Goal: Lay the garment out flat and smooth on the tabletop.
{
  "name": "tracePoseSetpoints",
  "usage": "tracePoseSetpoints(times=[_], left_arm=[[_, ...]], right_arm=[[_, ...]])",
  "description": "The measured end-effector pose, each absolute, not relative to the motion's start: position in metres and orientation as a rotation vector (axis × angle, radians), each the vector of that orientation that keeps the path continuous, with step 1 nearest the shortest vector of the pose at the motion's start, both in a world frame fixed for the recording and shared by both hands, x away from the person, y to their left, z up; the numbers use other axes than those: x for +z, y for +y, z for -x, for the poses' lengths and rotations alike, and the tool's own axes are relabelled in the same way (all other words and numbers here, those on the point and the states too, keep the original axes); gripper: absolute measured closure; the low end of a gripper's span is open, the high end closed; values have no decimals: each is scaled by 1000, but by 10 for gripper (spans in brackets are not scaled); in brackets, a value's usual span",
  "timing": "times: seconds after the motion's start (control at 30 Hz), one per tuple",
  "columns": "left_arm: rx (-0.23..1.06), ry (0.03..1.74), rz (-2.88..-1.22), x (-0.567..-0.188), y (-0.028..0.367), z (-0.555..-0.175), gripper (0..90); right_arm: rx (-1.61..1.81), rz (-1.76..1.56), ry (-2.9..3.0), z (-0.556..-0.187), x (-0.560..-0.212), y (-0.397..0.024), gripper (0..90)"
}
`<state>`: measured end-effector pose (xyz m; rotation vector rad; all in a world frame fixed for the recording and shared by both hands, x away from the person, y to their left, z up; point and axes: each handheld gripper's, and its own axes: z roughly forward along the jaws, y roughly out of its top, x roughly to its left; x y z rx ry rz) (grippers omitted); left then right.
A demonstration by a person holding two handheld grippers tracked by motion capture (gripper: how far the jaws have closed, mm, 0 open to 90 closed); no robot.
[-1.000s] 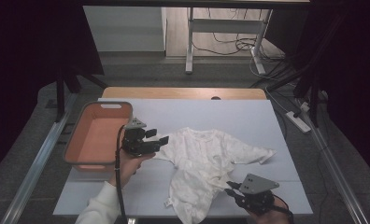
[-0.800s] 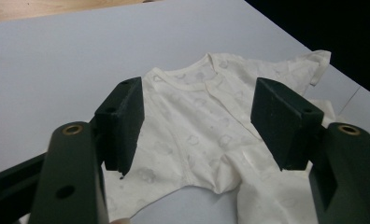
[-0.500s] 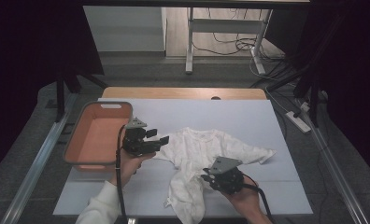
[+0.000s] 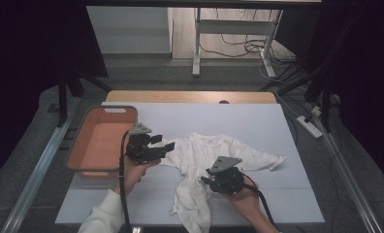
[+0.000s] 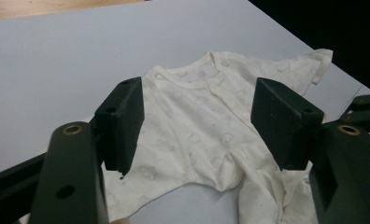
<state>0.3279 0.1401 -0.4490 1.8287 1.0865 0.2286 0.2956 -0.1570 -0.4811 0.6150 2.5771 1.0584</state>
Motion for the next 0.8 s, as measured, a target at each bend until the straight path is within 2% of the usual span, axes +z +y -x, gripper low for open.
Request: tracePoseSetpoints(times=[0.13,0.3,0.53,0.8], left_arm=[[228,1089,-1825,-449,142,-328,349],[227,1087,-1825,-449,142,-328,349],[229,1084,-1825,-448,140,-328,348],[226,1081,-1832,-449,138,-329,348]], right_arm=[[1147,-612,2515,-286,-461,-168,568],[1179,-595,2478,-266,-451,-184,557],[1055,-572,2559,-246,-477,-201,552],[985,-583,2621,-252,-500,-196,554]])
